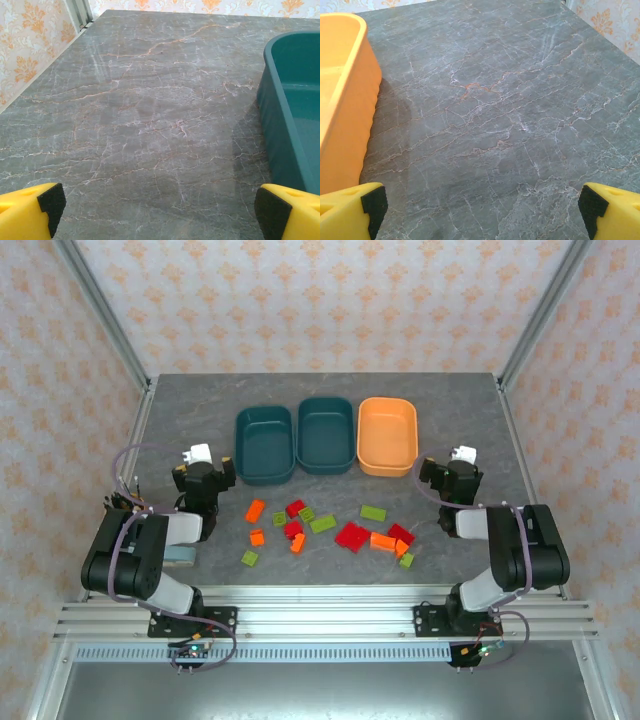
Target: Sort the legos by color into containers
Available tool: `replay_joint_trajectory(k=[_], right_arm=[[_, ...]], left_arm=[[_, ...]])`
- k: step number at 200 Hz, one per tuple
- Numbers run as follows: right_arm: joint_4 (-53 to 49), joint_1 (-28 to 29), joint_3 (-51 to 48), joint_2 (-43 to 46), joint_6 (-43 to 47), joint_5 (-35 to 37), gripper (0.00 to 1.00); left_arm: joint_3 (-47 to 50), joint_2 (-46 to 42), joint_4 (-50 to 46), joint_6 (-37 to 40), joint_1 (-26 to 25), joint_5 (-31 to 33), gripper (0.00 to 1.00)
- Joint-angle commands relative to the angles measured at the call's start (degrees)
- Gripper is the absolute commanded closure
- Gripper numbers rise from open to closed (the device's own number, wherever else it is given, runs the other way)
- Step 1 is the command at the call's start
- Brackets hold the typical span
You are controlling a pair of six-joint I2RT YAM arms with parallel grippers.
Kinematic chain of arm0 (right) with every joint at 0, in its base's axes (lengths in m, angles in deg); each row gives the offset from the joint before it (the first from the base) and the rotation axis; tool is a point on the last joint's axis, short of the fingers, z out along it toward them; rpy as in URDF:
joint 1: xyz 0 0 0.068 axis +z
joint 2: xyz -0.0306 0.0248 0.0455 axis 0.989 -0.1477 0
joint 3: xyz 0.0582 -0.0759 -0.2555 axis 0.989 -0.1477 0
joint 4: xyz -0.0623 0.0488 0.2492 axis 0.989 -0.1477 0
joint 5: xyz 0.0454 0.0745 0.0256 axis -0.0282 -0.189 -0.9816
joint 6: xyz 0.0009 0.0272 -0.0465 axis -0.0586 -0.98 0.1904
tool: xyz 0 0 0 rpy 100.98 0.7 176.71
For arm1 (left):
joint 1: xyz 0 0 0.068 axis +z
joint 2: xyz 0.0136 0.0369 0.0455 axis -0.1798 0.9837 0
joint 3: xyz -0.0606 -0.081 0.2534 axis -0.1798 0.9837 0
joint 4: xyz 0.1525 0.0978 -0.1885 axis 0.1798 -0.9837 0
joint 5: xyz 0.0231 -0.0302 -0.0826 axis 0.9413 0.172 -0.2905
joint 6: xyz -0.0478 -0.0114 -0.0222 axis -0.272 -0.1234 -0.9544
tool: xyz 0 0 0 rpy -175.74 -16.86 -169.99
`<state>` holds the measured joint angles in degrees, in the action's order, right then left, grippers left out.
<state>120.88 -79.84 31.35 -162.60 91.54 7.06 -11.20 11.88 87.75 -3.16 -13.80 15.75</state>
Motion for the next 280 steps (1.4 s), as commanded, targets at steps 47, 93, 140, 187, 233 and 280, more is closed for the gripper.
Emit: replay_joint_trajectory(k=[47,93,140,187,233,280], right_arm=[[1.4,-0.4,0.9,0.1,-0.6,-0.3,0.01],[1.6,-0.4,0.9,0.0,-0.7,-0.3,0.01],[-4.3,-0.1,2.4,4.7,-1.2,2.1,0.01],[-25.9,1.6,13.2,21.1,-1.4,14.7,0.01],[-55.5,6.5,38.8,30.4,-8.7,19.5,0.01],[-100.1,6.4,59.7,22.6,-31.3,0.5,0.01]], left_arm=[[-0.4,0.0,1.8,1.2,-0.2,2.2,0.0],[-0.4,0.0,1.8,1.3,-0.2,2.2,0.0],[-4.7,-4.5,-8.6,2.3,-1.9,5.4,0.0],[-13.3,-13.6,-22.6,3.4,-9.2,15.7,0.0],[-26.5,-17.9,-28.5,6.0,-17.9,19.9,0.0],[-52.0,-16.6,-77.2,-38.0,-15.8,14.6,0.0]])
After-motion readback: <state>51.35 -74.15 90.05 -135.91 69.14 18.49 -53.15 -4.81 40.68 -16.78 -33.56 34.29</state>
